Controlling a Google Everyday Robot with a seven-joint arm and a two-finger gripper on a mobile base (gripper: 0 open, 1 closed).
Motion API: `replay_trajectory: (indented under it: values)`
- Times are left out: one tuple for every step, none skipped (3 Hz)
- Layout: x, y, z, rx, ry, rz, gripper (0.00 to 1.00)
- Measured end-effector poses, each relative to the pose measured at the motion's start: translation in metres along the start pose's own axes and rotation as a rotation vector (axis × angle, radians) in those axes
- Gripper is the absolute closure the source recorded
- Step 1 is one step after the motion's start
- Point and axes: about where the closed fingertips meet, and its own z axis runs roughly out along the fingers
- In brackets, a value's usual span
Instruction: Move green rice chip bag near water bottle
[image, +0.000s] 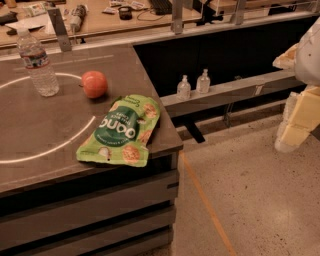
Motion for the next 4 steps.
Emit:
replay_trajectory:
  values:
    - [0.000,0.000,0.000,0.000,0.000,0.000,0.00]
    - [-0.001,0.000,0.000,0.002,0.003,-0.001,0.00]
    - [-0.017,-0.006,0.016,0.030,0.052,-0.020,0.00]
    - [-0.045,-0.018,0.050,0.020,0.080,-0.072,0.00]
